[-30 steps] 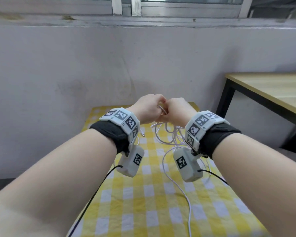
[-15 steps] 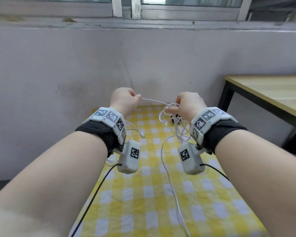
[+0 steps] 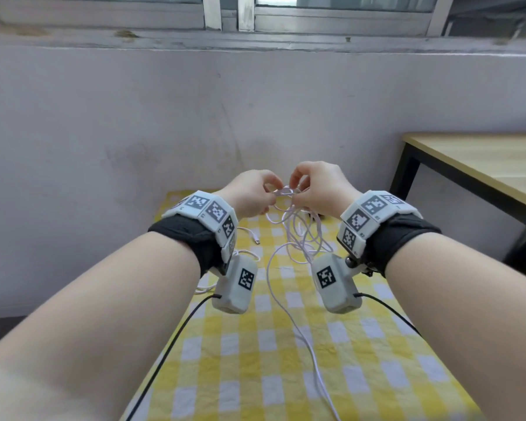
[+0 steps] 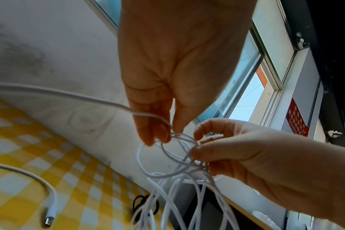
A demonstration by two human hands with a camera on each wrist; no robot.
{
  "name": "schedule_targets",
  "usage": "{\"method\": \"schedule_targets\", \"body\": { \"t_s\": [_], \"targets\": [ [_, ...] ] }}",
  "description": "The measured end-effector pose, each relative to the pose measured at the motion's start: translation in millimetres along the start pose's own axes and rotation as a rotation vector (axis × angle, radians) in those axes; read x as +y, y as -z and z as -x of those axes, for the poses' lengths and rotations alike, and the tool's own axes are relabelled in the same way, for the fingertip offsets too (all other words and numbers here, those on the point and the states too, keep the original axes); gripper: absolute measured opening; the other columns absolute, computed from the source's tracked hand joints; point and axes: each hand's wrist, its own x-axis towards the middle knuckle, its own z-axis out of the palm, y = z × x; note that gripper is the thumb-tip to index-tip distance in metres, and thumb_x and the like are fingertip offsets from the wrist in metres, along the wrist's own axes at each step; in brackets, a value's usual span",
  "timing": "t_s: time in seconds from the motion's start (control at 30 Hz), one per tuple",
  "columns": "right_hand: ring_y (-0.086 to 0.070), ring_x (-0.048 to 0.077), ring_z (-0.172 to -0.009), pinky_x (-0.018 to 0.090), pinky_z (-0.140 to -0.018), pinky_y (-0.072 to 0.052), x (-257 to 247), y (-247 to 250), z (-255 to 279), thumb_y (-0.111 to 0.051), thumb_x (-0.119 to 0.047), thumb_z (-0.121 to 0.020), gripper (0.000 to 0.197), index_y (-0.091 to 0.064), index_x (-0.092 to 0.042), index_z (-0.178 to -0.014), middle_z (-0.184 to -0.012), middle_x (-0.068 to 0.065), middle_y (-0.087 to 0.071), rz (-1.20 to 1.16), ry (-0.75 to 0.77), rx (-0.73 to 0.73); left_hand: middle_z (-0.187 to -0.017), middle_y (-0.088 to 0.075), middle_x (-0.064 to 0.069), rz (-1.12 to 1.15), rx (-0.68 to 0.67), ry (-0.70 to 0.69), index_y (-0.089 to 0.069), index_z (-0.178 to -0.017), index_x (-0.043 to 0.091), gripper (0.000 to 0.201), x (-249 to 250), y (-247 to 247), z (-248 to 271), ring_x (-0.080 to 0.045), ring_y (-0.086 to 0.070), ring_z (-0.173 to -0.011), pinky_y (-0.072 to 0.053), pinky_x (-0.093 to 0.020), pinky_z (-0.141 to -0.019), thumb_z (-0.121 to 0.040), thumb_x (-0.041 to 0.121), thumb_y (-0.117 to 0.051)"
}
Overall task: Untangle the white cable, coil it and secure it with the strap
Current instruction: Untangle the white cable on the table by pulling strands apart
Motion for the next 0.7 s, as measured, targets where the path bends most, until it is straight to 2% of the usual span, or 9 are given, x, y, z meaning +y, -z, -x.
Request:
{"method": "schedule_targets", "body": {
  "t_s": [0.03, 0.13, 0.27, 0.33, 0.4, 0.5, 0.53, 0.63, 0.7],
  "targets": [
    [-0.059, 0.015, -0.073, 0.036, -0.084, -0.053, 0, 0, 0, -0.062, -0.012, -0.073, 0.017, -0.059, -0.028, -0.072, -0.067, -0.011, -0.060, -0.012, -0.007, -0.020, -0.079, -0.062, 0.000, -0.026, 0.020, -0.016, -0.063, -0.110, 0.013, 0.022, 1, -1, 0, -0.014, -0.056, -0.062, -0.042, -0.010, -0.052, -0.091, 0.011, -0.052],
    [-0.057, 0.012, -0.067, 0.028, -0.075, -0.052, 1, 4, -1, -0.056, -0.007, -0.075, 0.022, -0.061, -0.028, -0.071, -0.072, -0.007, -0.064, -0.107, -0.031, -0.070, -0.094, -0.067, -0.004, -0.148, 0.067, -0.038, -0.067, -0.107, 0.012, 0.020, 1, 1, -2, -0.019, -0.060, -0.088, -0.039, -0.018, -0.068, -0.091, 0.016, -0.054],
    [-0.061, 0.018, -0.079, 0.030, -0.084, -0.053, 6, 6, -2, -0.053, -0.003, -0.077, 0.024, -0.062, -0.024, -0.081, -0.083, -0.004, -0.062, -0.178, -0.049, -0.009, -0.101, -0.068, -0.009, -0.178, 0.064, 0.004, -0.069, -0.103, 0.009, 0.019, -4, 3, -3, -0.023, -0.060, -0.095, -0.036, -0.020, -0.071, -0.092, 0.018, -0.055],
    [-0.062, 0.026, -0.089, 0.038, -0.087, -0.053, 12, 5, -4, -0.054, -0.004, -0.077, 0.020, -0.058, -0.024, -0.082, -0.083, -0.005, -0.056, -0.186, -0.087, 0.070, -0.097, -0.067, -0.008, -0.151, 0.081, 0.036, -0.069, -0.103, 0.009, 0.020, -8, 3, -2, -0.022, -0.057, -0.088, -0.036, -0.021, -0.070, -0.093, 0.018, -0.054],
    [-0.062, 0.030, -0.092, 0.041, -0.088, -0.051, 17, 3, -5, -0.054, -0.009, -0.078, 0.015, -0.051, -0.024, -0.077, -0.092, 0.002, -0.058, -0.168, -0.146, 0.133, -0.087, -0.063, -0.006, -0.107, 0.090, 0.060, -0.069, -0.103, 0.008, 0.021, -11, 4, -2, -0.018, -0.053, -0.081, -0.037, -0.023, -0.065, -0.093, 0.016, -0.053],
    [-0.054, 0.027, -0.090, 0.030, -0.088, -0.045, 21, 2, -2, -0.056, -0.020, -0.080, 0.005, -0.055, -0.018, -0.084, -0.103, 0.006, -0.049, -0.063, -0.211, 0.218, -0.071, -0.058, 0.002, -0.025, 0.096, 0.086, -0.069, -0.101, 0.007, 0.019, -15, 6, -3, -0.016, -0.051, -0.074, -0.038, -0.023, -0.060, -0.093, 0.014, -0.053],
    [-0.056, 0.027, -0.088, 0.030, -0.087, -0.046, 21, 2, -2, -0.056, -0.022, -0.080, 0.007, -0.058, -0.016, -0.085, -0.100, 0.007, -0.054, -0.046, -0.228, 0.206, -0.067, -0.055, 0.004, 0.017, 0.100, 0.100, -0.068, -0.100, 0.007, 0.017, -17, 5, -4, -0.016, -0.050, -0.068, -0.039, -0.021, -0.055, -0.093, 0.014, -0.054],
    [-0.062, 0.024, -0.068, 0.034, -0.076, -0.057, 23, -4, -1, -0.063, -0.026, -0.080, 0.022, -0.069, -0.006, -0.085, -0.075, 0.007, -0.066, -0.166, -0.263, -0.060, -0.064, -0.052, 0.002, 0.134, 0.112, 0.140, -0.067, -0.096, 0.009, 0.014, -21, 4, -5, -0.007, -0.043, -0.049, -0.030, -0.010, -0.036, -0.093, 0.012, -0.054],
    [-0.053, 0.016, -0.058, 0.030, -0.067, -0.051, 24, -9, 1, -0.065, -0.024, -0.082, 0.019, -0.071, -0.007, -0.084, -0.068, 0.001, -0.062, -0.187, -0.225, -0.207, -0.062, -0.051, 0.000, 0.212, 0.103, 0.161, -0.066, -0.092, 0.009, 0.013, -23, 4, -5, -0.003, -0.037, -0.036, -0.026, -0.012, -0.031, -0.092, 0.009, -0.053]
  ]
}}
